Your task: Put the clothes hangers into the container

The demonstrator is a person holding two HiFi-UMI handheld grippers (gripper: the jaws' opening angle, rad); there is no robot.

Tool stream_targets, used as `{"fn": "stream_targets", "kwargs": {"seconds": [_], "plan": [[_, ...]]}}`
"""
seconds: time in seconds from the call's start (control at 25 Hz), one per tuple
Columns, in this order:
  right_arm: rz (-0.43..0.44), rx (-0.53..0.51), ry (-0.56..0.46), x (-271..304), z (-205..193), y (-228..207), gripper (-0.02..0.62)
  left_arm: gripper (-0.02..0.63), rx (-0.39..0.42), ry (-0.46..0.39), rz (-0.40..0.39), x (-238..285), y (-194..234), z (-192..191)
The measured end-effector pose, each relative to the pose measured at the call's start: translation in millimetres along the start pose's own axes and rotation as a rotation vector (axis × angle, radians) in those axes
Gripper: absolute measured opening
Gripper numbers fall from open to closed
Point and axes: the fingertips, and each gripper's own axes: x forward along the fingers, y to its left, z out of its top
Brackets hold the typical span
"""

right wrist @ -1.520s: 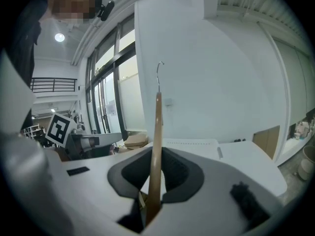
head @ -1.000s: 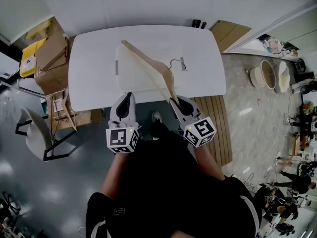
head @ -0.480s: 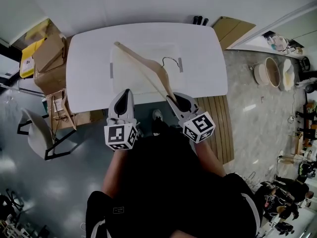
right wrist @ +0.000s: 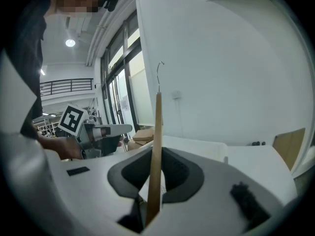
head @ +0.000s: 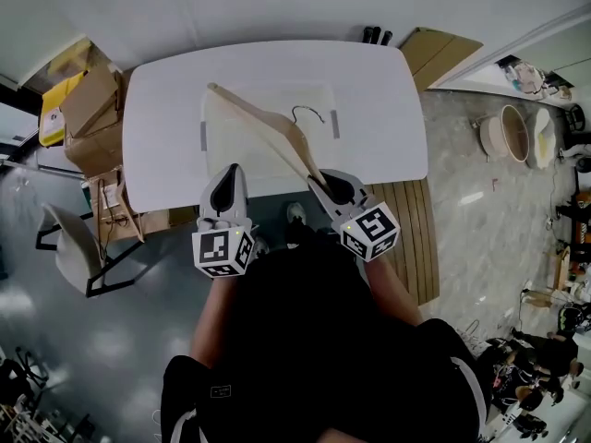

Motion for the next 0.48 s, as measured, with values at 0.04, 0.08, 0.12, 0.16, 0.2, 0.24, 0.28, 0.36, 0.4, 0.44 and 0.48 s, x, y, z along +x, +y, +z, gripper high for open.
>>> {"fn": "stream_targets", "kwargs": {"seconds": [0.04,0.08,0.12,0.16,0.2,0.24,0.28,0.36,0.4,0.44,0.48], "plan": [[0.002,-0.001,0.004,1.1,-0.8,-2.0,0.06,0.003,-0.001,0.001,0.003,1.5,0.7,-0.3],[0.004,-0.001,0.009,2.5,-1.7,-3.9,0.06,0.003,-0.002,0.001,0.007,2.8,1.6,-0.6],[0.006,-0.002,0.014,4.3,-2.5,-5.7,0.06,0.003,-0.002,0.001,0.01,3.9,2.9,-0.7],[0.009,-0.004,0.019,6.2,-3.2,-7.3,0.06,0.003,-0.004,0.001,0.014,5.0,4.1,-0.9],[0.011,-0.006,0.023,7.8,-4.1,-8.8,0.06,0.003,-0.005,0.001,0.017,5.8,4.9,-1.2],[0.013,-0.008,0.028,8.7,-5.1,-10.2,0.06,0.003,-0.006,0.001,0.02,6.3,5.0,-1.8],[0.015,-0.011,0.034,9.0,-6.3,-11.5,0.06,0.003,-0.006,0.002,0.022,6.5,4.3,-2.4],[0.022,-0.018,0.046,9.0,-8.9,-14.4,0.06,0.003,-0.006,0.002,0.028,6.8,2.3,-3.7],[0.025,-0.02,0.051,9.2,-9.9,-16.0,0.06,0.003,-0.006,0.002,0.032,7.2,1.5,-4.0],[0.028,-0.021,0.056,9.7,-10.7,-17.5,0.06,0.003,-0.007,0.003,0.035,7.8,0.9,-4.3],[0.032,-0.021,0.06,10.3,-11.5,-18.9,0.06,0.003,-0.007,0.004,0.038,8.6,0.6,-4.6]]}}
